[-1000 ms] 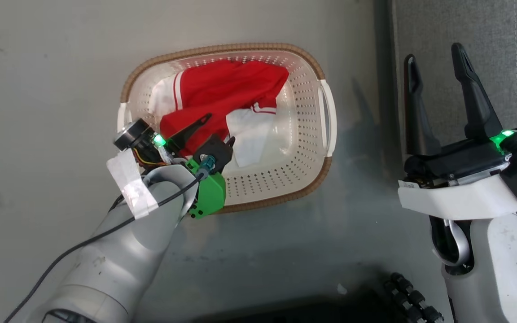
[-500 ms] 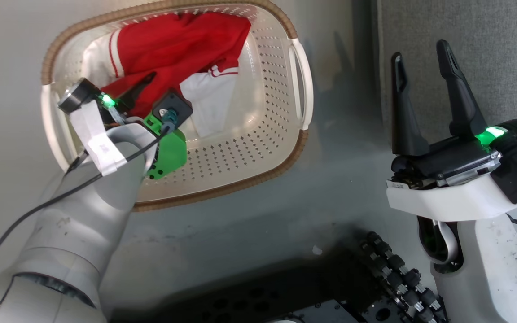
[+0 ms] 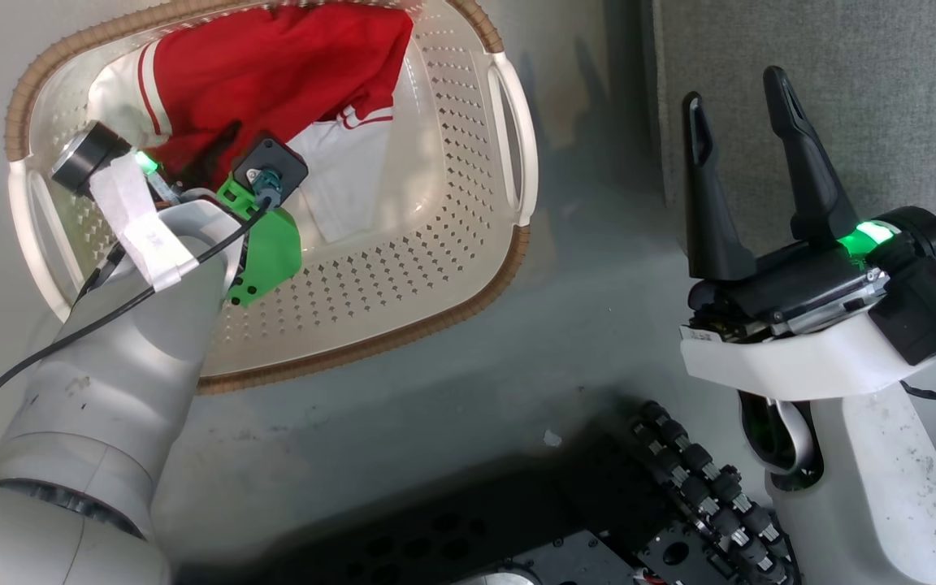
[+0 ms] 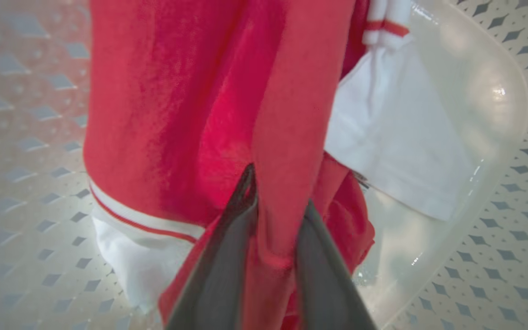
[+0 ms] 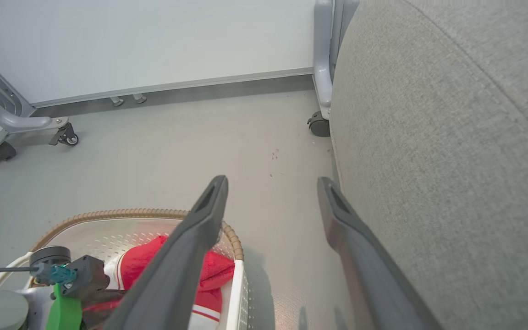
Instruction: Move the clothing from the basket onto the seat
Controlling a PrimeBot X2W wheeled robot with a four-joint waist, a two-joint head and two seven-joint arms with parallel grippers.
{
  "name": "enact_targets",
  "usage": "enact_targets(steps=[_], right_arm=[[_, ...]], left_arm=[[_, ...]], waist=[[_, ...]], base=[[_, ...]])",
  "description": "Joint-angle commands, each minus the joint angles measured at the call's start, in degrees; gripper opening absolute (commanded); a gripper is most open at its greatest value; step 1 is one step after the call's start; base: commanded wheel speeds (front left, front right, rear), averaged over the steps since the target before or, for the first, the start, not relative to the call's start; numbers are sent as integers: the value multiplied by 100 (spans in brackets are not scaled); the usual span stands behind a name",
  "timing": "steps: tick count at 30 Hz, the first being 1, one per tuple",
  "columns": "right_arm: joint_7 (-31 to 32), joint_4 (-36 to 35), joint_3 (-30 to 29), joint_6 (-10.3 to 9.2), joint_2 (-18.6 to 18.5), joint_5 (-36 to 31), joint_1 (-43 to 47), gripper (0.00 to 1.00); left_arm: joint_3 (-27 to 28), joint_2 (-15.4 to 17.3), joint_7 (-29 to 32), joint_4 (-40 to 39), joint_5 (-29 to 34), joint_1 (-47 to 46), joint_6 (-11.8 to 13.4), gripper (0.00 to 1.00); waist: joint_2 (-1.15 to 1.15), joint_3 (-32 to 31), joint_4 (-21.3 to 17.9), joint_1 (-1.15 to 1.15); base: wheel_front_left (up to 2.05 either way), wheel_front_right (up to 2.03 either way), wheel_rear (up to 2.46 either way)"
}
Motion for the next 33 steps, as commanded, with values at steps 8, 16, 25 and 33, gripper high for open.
enact_targets(steps=[8, 16, 25, 33], right_arm=[[-43, 16, -13, -4, -6, -115, 8, 100], [-25, 178, 74, -4, -8, -251, 131, 100], [217, 291, 22, -4, -10, -365, 381, 100], [415, 413, 180, -4, -11, -301, 699, 100]], left_arm=[[84, -87, -266, 37, -269, 88, -36, 0], [247, -283, -527, -200, -679, 535, -184, 0], [488, -373, -551, -1369, -1149, 1410, -342, 0], [975, -138, -553, -2748, -1574, 2481, -291, 0]], waist=[[0, -361, 94, 0], [0, -1103, 324, 0], [0, -2106, 608, 0], [0, -3008, 671, 0]], base=[[0, 0, 0], [0, 0, 0], [0, 0, 0], [0, 0, 0]])
